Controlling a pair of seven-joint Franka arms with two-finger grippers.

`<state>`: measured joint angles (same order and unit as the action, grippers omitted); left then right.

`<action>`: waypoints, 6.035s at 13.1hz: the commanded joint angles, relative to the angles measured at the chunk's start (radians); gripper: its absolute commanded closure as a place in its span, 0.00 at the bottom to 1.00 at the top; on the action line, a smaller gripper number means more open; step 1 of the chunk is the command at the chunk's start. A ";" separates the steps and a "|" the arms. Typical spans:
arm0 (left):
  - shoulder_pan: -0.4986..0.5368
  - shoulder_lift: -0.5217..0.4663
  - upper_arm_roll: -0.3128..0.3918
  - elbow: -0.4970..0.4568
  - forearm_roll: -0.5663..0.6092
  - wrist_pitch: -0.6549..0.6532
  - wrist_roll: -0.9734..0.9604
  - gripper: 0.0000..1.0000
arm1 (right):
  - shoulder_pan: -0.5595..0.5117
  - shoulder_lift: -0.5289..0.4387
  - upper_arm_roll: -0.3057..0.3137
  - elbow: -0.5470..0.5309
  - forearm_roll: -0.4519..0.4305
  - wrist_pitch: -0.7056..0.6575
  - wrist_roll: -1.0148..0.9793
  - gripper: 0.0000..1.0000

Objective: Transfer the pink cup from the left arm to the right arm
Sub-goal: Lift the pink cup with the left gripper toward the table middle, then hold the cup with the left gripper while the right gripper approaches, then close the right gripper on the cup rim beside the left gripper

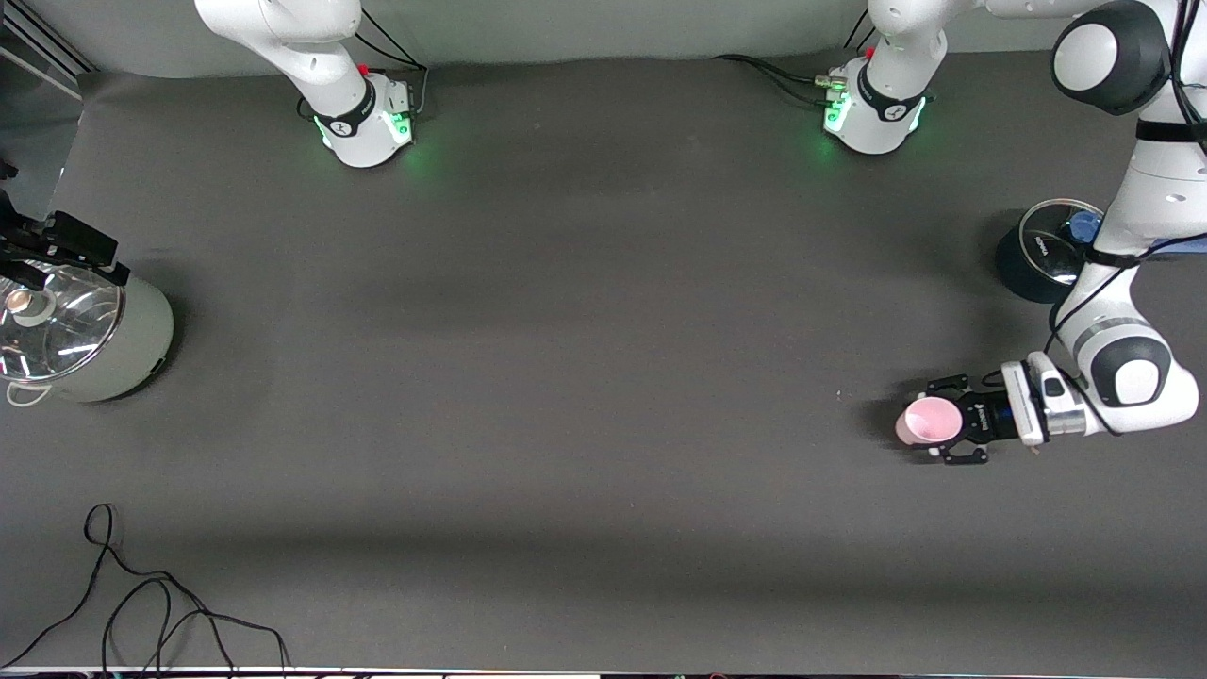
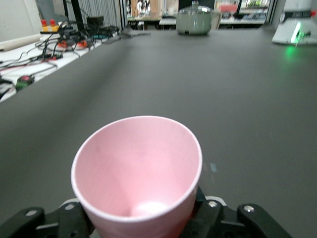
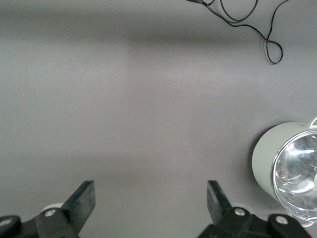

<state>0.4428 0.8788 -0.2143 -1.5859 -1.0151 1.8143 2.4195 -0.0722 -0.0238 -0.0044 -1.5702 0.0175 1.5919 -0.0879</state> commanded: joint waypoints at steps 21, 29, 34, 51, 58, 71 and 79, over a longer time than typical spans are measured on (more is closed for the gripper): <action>-0.624 -0.046 -0.445 0.491 0.253 0.988 -1.398 1.00 | 0.005 0.015 0.007 0.049 0.030 -0.010 -0.009 0.00; -0.935 -0.087 -0.206 0.599 1.032 0.805 -2.230 1.00 | 0.005 0.012 0.007 0.044 0.030 -0.012 -0.010 0.00; -1.071 -0.093 -0.074 0.615 1.050 0.763 -2.338 1.00 | 0.006 0.012 0.012 0.042 0.032 -0.012 -0.007 0.00; -1.294 -0.112 0.179 0.616 1.052 0.729 -2.515 1.00 | 0.172 0.278 0.037 0.320 0.153 0.028 0.048 0.00; -1.294 -0.113 0.181 0.615 1.053 0.726 -2.513 1.00 | 0.255 0.323 0.038 0.355 0.162 0.076 0.203 0.00; -1.291 -0.152 0.202 0.615 1.060 0.700 -2.515 1.00 | 0.351 0.334 0.038 0.340 0.289 0.063 0.211 0.00; -1.288 -0.150 0.204 0.615 1.060 0.784 -2.515 1.00 | 0.351 0.380 0.040 0.341 0.294 0.077 0.212 0.00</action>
<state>-0.8399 0.7377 -0.0238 -0.9703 0.0244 2.5760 -0.0668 0.2775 0.3192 0.0416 -1.2486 0.2884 1.6709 0.1331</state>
